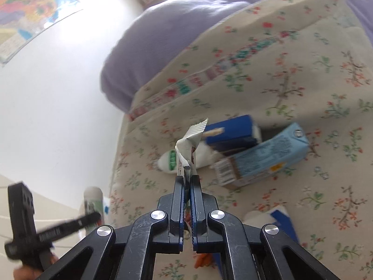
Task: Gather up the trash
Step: 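Carry both items to the bucket and release them inside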
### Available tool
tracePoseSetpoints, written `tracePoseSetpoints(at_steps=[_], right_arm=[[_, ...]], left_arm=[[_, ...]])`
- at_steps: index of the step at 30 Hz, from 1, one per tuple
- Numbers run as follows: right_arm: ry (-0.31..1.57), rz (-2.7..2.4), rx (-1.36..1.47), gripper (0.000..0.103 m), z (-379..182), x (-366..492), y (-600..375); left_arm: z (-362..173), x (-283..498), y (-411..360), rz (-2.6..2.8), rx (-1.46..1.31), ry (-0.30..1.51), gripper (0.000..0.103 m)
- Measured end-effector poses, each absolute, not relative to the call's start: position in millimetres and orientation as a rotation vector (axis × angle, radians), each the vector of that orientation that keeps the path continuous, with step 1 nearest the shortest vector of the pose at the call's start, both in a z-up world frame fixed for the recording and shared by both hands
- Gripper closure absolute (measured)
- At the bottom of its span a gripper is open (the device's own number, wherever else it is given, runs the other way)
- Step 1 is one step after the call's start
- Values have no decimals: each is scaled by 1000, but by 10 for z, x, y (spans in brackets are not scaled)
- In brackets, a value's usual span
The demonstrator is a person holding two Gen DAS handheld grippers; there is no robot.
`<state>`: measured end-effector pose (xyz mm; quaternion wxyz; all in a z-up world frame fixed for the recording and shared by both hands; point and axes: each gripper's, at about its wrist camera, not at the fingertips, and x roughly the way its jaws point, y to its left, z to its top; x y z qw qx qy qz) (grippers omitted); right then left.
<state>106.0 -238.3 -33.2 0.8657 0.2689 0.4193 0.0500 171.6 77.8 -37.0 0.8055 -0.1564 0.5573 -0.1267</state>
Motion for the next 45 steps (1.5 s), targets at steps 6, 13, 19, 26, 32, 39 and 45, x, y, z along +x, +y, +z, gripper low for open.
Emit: tracePoseSetpoints(at_steps=[6, 13, 19, 26, 32, 39, 45], right_arm=[[904, 206, 537, 99, -391, 1143, -1987], [966, 316, 500, 99, -576, 1383, -1339], [1029, 422, 481, 99, -748, 1603, -593], [1063, 537, 523, 99, -873, 1880, 215], [1098, 592, 476, 98, -1059, 2112, 872], [1145, 568, 319, 89, -1305, 2277, 1426], [1147, 561, 308, 58, -1351, 2230, 1402]], left_arm=[[-161, 1807, 1683, -154, -443, 1113, 62], [-230, 1863, 2463, -23, -520, 1107, 62], [-430, 1908, 2743, 13, -549, 1154, 62], [-452, 1898, 2872, 37, -545, 1152, 62], [-450, 1899, 2937, 45, -538, 1148, 62], [-474, 1923, 3000, 73, -532, 1149, 62], [-494, 1954, 2933, 66, -519, 1156, 62]])
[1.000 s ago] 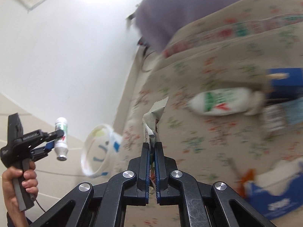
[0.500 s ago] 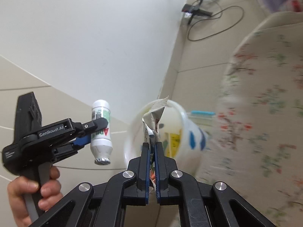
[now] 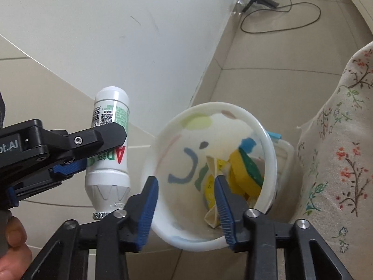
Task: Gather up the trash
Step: 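Carry both items to the bucket and release them inside, then move the right tool back toward the remaining trash on the bed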
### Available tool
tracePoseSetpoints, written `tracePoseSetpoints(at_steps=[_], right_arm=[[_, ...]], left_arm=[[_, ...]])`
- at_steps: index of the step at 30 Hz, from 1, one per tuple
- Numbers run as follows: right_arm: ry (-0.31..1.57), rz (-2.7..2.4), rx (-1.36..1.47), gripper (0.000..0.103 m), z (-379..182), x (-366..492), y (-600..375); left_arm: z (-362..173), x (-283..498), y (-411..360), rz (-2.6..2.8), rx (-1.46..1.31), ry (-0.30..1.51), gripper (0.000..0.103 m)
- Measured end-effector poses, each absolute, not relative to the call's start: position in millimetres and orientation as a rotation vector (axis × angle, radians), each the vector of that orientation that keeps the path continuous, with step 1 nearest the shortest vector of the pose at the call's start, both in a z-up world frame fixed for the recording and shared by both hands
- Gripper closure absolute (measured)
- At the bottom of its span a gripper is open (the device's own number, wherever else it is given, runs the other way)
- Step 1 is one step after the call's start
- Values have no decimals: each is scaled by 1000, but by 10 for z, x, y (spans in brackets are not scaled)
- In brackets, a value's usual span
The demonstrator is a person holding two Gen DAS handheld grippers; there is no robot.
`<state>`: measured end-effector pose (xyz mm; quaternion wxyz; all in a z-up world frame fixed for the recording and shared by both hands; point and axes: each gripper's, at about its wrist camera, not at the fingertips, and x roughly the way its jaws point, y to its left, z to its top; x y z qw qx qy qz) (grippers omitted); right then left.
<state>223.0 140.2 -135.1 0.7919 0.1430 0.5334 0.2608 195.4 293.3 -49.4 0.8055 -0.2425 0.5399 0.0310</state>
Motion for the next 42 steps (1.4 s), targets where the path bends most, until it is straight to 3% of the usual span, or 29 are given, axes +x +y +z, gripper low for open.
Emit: tracePoseSetpoints(at_steps=[10, 14, 23, 26, 32, 36, 42], right_arm=[[1121, 523, 401, 57, -1161, 2123, 790], [1111, 504, 438, 57, -1067, 2068, 505], [1067, 467, 491, 57, -671, 1886, -145], [1041, 439, 505, 52, -474, 1800, -430], [987, 340, 543, 50, -105, 1654, -1093], [924, 234, 534, 43, 132, 1478, -1681], [900, 57, 647, 38, -63, 1232, -2561]], left_arm=[[-613, 2032, 2846, 53, -518, 1205, 61], [-724, 2065, 2794, 69, -509, 1262, 49], [-598, 2040, 2752, 80, -533, 1216, 47], [-570, 2035, 2660, 74, -532, 1209, 47], [-435, 2018, 2205, -14, -473, 1182, 47], [-315, 1994, 1741, -117, -406, 1151, 47], [-300, 1920, 840, -275, -249, 1156, 47]])
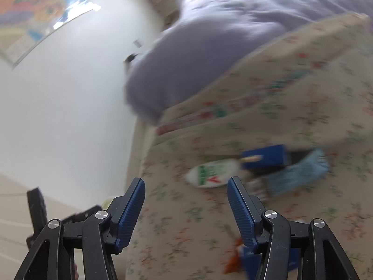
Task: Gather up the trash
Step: 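Move the right tool back toward the remaining trash on the bed, then grasp the blue tissue box with the right tool while the left tool holds the orange wrapper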
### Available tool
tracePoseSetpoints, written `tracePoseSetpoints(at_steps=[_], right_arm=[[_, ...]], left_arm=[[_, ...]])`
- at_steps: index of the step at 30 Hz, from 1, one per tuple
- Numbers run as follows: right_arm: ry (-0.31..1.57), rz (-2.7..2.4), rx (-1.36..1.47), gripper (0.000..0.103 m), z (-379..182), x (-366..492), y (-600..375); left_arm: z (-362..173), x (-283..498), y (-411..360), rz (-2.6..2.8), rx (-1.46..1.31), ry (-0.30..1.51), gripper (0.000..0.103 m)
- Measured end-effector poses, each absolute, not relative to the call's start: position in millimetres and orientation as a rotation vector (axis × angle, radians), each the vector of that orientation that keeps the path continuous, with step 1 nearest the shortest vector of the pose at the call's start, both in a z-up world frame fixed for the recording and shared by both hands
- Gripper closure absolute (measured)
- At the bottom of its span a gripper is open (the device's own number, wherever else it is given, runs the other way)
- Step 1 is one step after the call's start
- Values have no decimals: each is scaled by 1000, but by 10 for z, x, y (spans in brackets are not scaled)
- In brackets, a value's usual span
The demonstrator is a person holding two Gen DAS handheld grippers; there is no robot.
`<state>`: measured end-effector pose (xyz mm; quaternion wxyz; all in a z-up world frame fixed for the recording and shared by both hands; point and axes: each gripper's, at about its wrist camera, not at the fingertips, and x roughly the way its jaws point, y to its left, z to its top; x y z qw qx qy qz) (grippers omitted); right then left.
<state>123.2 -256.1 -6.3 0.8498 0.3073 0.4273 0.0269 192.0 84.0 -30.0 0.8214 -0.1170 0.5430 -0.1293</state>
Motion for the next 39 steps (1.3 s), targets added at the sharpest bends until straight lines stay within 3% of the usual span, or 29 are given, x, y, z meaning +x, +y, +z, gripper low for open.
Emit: tracePoseSetpoints(at_steps=[11, 18, 20, 21, 22, 23, 30, 39], right_arm=[[1218, -100, 707, 38, -954, 1125, -2970], [1288, -29, 569, 38, -986, 1104, -2816], [1290, -12, 438, 38, -931, 1092, -2681], [1291, -1, 372, 38, -911, 1082, -2614], [1297, 28, 290, 38, -895, 1063, -2506], [1303, 66, 226, 38, -883, 1041, -2411], [1248, 263, -264, 38, -924, 669, -1895], [1115, 393, -636, 38, -1089, 432, -1558]], left_arm=[[-968, 1314, -945, -560, 69, 1289, 47], [-1184, 1175, -1308, -593, 192, 1282, 47], [-1241, 1190, -1363, -599, 208, 1283, 52], [-1238, 1184, -1374, -600, 218, 1268, 60], [-1234, 1178, -1400, -618, 221, 1265, 80], [-1228, 1180, -1408, -640, 204, 1276, 90], [-1179, 1340, -1129, -550, 159, 1306, 92], [-1036, 1413, -722, -483, 73, 1319, 92]])
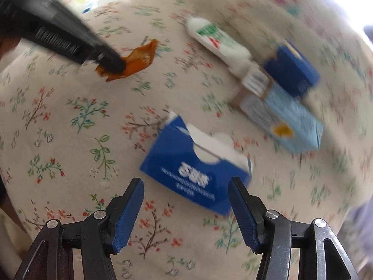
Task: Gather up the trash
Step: 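Grasp the blue tissue box with the right tool while the left tool holds the orange wrapper, then carry both items to the bucket and open both tools over it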
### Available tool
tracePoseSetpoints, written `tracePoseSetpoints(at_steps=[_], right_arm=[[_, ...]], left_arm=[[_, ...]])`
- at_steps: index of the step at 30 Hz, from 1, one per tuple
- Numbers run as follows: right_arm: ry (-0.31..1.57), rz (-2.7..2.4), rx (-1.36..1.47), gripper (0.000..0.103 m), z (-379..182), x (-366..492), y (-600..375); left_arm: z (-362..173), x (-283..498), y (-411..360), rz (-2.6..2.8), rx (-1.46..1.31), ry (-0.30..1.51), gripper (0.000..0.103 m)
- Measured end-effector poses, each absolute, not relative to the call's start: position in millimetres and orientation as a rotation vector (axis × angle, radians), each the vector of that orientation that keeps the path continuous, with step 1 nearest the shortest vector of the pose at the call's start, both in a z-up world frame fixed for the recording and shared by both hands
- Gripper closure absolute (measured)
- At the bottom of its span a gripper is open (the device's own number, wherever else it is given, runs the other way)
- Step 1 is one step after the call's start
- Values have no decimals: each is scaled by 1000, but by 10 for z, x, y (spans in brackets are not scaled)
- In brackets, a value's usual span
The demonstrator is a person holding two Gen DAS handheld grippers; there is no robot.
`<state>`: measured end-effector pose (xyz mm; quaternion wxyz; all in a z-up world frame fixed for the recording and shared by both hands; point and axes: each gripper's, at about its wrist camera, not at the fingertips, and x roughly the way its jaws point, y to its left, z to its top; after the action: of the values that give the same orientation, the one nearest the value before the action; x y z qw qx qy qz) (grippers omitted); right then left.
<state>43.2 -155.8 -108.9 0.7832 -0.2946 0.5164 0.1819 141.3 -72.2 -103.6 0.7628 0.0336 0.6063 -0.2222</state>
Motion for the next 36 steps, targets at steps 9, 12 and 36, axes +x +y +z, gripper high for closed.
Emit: tracePoseSetpoints(at_steps=[9, 12, 36], right_arm=[[1091, 517, -869, 40, -1241, 488, -1434], [1126, 528, -907, 41, -1383, 598, -1429], [920, 511, -606, 58, -731, 717, -1171]], left_arm=[[-935, 1447, -383, -453, 28, 1322, 92], [-912, 1448, -359, -455, 21, 1322, 92], [-550, 1517, 205, -379, -134, 1243, 92]])
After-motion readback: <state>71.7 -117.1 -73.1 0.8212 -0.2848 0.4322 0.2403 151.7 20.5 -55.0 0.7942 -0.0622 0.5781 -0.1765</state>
